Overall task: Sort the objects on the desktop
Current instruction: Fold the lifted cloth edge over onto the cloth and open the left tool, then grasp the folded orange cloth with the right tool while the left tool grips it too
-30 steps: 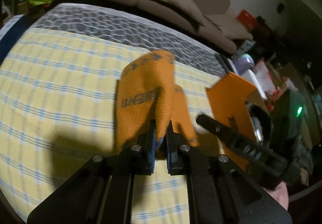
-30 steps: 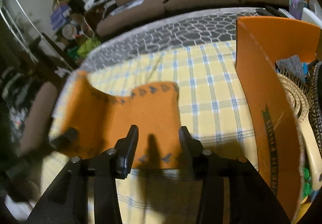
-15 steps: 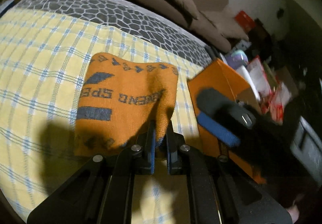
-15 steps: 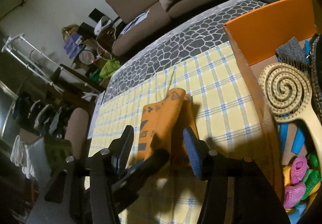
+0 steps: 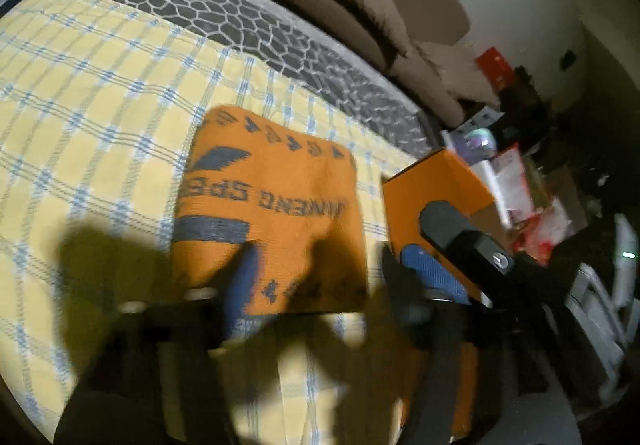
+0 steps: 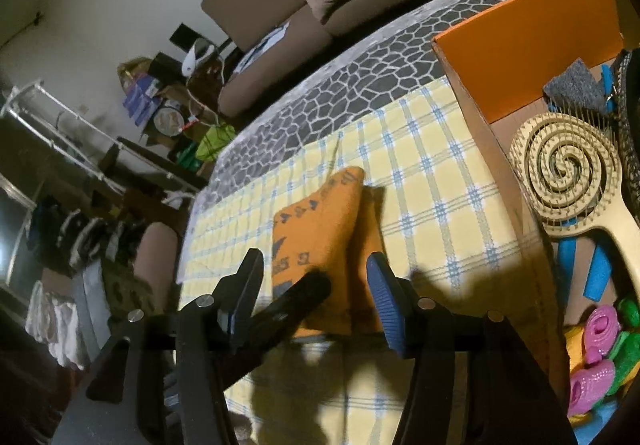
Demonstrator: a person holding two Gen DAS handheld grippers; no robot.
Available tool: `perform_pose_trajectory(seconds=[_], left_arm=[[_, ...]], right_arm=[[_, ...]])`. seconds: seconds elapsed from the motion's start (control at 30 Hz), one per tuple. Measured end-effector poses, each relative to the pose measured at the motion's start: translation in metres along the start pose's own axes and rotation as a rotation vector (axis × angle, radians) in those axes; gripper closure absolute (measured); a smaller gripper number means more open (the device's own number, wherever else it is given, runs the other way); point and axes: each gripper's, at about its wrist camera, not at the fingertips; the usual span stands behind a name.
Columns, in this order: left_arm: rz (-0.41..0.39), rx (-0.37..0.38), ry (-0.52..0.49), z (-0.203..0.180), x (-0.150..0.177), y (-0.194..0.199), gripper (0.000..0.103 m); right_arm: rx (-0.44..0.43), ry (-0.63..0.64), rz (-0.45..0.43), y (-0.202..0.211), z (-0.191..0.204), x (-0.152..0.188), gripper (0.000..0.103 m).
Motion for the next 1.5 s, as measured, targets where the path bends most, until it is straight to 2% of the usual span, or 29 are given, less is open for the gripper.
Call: perform_pose_trajectory(seconds=[0.03, 0.27, 0.5, 0.6, 0.67, 0.7, 0.73, 0.8, 0.87, 0.9, 0.93, 0.97, 1.03, 1.07, 1.27, 1.5], left_arm=[[-0.009, -0.004, 0.003, 0.004, -0.001, 0.009, 0.018], [-0.051, -0.115, -0.024, 0.025, -0.012, 0.039, 0.018], [0.025, -0.152, 0.006, 0.045, -0.001, 0.016, 0.018], [0.027, -0.179, -0.031, 0.040, 0.004, 0.010, 0.020], [0.027, -0.204, -0.064, 0.035, 0.008, 0.008, 0.026], [0.029, -0.214, -0.079, 0.033, 0.010, 0.006, 0.032], [0.030, -0.221, -0.088, 0.030, 0.011, 0.005, 0.033], [0.027, -0.230, -0.110, 0.028, 0.013, 0.004, 0.033], [0.027, -0.237, -0.129, 0.025, 0.014, 0.004, 0.039], [0.027, -0.238, -0.140, 0.024, 0.015, 0.003, 0.046], [0.025, -0.246, -0.153, 0.023, 0.015, 0.002, 0.052], [0.024, -0.249, -0.162, 0.021, 0.016, 0.002, 0.057], [0.028, -0.231, -0.157, 0.021, 0.016, 0.002, 0.076], [0.037, -0.213, -0.142, 0.022, 0.016, 0.001, 0.080], [0.014, -0.157, -0.105, 0.020, 0.013, 0.010, 0.088], [-0.041, -0.033, -0.072, 0.001, -0.002, 0.036, 0.090]], right_arm=[[0.001, -0.004, -0.004, 0.002, 0.000, -0.001, 0.044], [0.043, 0.026, 0.013, 0.000, 0.002, 0.001, 0.040], [0.162, 0.143, 0.062, -0.019, 0.006, 0.017, 0.040], [0.208, 0.193, 0.083, -0.027, 0.005, 0.025, 0.040], [0.238, 0.228, 0.102, -0.033, 0.004, 0.030, 0.040], [0.251, 0.241, 0.112, -0.037, 0.003, 0.033, 0.040], [0.258, 0.249, 0.122, -0.039, 0.001, 0.035, 0.040], [0.262, 0.249, 0.135, -0.043, -0.003, 0.038, 0.047], [0.253, 0.251, 0.131, -0.043, -0.007, 0.039, 0.055], [0.248, 0.250, 0.130, -0.043, -0.007, 0.039, 0.059], [0.232, 0.245, 0.135, -0.043, -0.007, 0.040, 0.071], [0.210, 0.238, 0.144, -0.044, -0.008, 0.040, 0.072], [0.209, 0.249, 0.139, -0.045, -0.006, 0.042, 0.073], [0.205, 0.255, 0.139, -0.045, -0.004, 0.042, 0.075], [0.164, 0.249, 0.124, -0.041, 0.001, 0.039, 0.088], [0.089, 0.278, 0.083, -0.028, 0.025, 0.033, 0.090]])
Point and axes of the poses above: each gripper's, at about its wrist camera, not at the fingertips, and y roughly against the way its jaws point, z to its left, x to its underside, and after that the axes turned 8 degrees about -z, right-handed
